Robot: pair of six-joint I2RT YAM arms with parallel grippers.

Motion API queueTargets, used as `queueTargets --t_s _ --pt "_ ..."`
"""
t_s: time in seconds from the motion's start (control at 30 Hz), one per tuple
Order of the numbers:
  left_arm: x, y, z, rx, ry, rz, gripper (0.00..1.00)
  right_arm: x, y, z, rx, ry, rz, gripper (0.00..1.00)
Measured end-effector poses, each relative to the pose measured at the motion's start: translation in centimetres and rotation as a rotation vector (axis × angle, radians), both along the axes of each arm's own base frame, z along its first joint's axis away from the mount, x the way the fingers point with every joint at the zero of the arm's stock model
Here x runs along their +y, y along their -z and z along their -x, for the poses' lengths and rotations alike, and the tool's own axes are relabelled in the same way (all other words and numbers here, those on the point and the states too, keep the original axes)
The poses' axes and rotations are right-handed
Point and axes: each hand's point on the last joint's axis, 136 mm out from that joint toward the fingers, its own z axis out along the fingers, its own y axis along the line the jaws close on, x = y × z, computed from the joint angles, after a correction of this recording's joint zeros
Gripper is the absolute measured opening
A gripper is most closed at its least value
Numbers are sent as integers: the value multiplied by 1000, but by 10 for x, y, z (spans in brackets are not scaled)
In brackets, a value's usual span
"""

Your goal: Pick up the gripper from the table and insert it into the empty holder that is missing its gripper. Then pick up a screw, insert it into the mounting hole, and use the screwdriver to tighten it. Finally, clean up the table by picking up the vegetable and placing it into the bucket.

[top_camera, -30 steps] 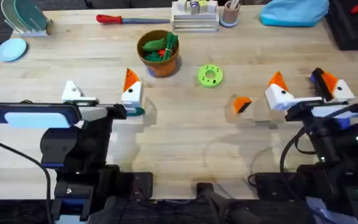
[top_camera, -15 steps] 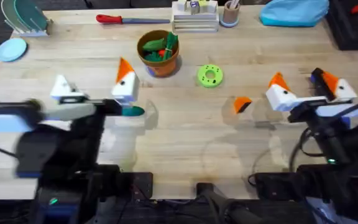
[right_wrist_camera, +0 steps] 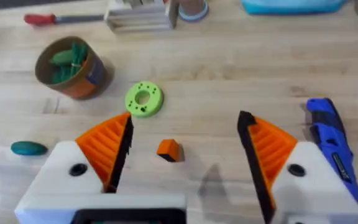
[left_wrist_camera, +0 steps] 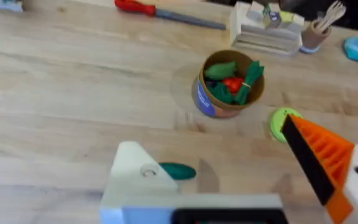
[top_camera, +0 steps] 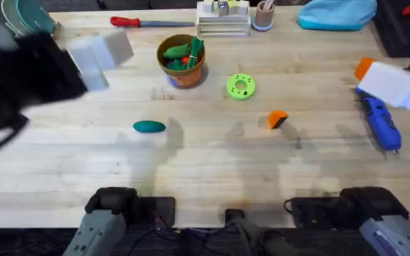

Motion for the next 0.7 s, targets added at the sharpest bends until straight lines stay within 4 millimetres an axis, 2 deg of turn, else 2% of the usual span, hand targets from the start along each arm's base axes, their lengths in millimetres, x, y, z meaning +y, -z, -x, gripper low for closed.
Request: queueTargets --t_s 0.13,0.2,0.43,0.53,0.7 --pt "-7 -11 -8 88 33 23 993 -2 -7 -3 69 11 3 992" --pt "-11 -8 -15 117 53 38 993 -2 -6 -6 84 12 3 992" --pt "-24 35 -11 357 83 114 993 -3 -5 -8 90 17 2 993" --pt "-19 65 -10 447 -3 156 993 -3 -5 -8 91 19 3 992" --pt "-19 147 -8 600 -123 251 993 -3 -4 -8 92 19 4 992"
